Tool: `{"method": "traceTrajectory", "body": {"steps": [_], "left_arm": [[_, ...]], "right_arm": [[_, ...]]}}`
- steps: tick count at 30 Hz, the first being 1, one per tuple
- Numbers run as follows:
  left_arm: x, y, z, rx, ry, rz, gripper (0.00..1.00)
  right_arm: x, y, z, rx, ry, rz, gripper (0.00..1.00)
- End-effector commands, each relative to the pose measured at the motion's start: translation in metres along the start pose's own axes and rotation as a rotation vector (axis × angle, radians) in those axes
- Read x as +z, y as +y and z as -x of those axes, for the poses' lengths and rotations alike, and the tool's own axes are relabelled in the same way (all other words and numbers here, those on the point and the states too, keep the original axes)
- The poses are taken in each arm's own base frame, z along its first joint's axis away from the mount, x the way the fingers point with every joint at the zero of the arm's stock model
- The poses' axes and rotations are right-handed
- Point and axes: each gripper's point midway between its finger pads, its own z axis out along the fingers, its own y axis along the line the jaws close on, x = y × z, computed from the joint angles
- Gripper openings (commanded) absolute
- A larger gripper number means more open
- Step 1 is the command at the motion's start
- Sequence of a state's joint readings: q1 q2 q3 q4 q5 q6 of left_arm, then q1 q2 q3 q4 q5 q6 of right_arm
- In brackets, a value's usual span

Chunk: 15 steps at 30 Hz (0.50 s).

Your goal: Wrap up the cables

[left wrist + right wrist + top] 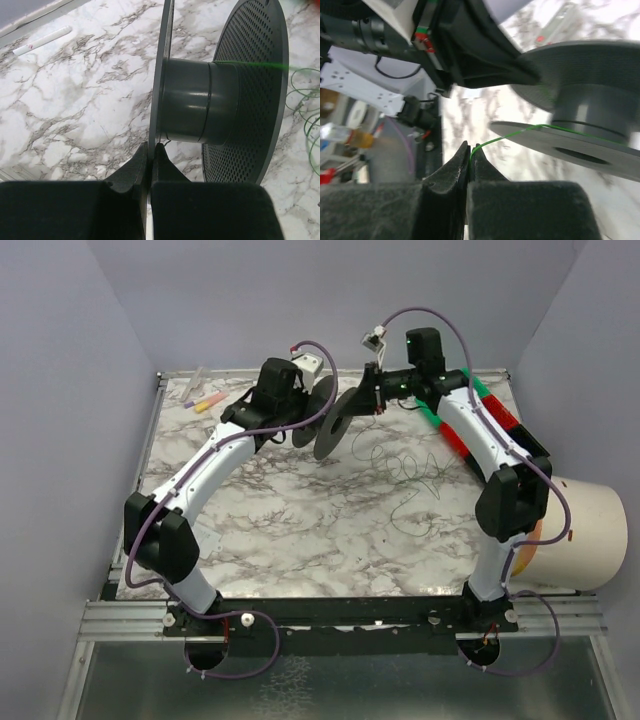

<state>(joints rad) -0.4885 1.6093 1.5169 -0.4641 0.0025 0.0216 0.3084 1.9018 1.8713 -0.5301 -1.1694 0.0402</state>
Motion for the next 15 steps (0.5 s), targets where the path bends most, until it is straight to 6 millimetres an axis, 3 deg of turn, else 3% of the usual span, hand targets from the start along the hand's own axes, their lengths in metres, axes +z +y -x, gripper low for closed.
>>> {"method": "traceTrajectory", "body": {"steps": [1,3,6,10,15], "left_arm": [[0.007,0.034,0.017,-0.075,-0.037,0.186,0.0],[0.011,0.032,0.016,-0.099,-0.033,0.182,0.0],[0.013,0.026,0.021,-0.141,-0.045,0.147,0.0],[0.006,0.021,0.045,-0.232,-0.101,0.037,0.0],[-0.016,0.049,0.081,-0.391,-0.209,-0.058,0.0]], "right_arm": [[0.026,0.073,-0.009,0.047,0.036,0.287,0.01],[0.038,0.084,-0.014,0.024,0.037,0.318,0.01],[0.06,0.083,-0.034,-0.005,0.05,0.314,0.01],[0.077,0.06,-0.072,0.038,0.096,0.254,0.01],[0.075,0.035,-0.119,0.048,0.174,0.141,0.0]]}}
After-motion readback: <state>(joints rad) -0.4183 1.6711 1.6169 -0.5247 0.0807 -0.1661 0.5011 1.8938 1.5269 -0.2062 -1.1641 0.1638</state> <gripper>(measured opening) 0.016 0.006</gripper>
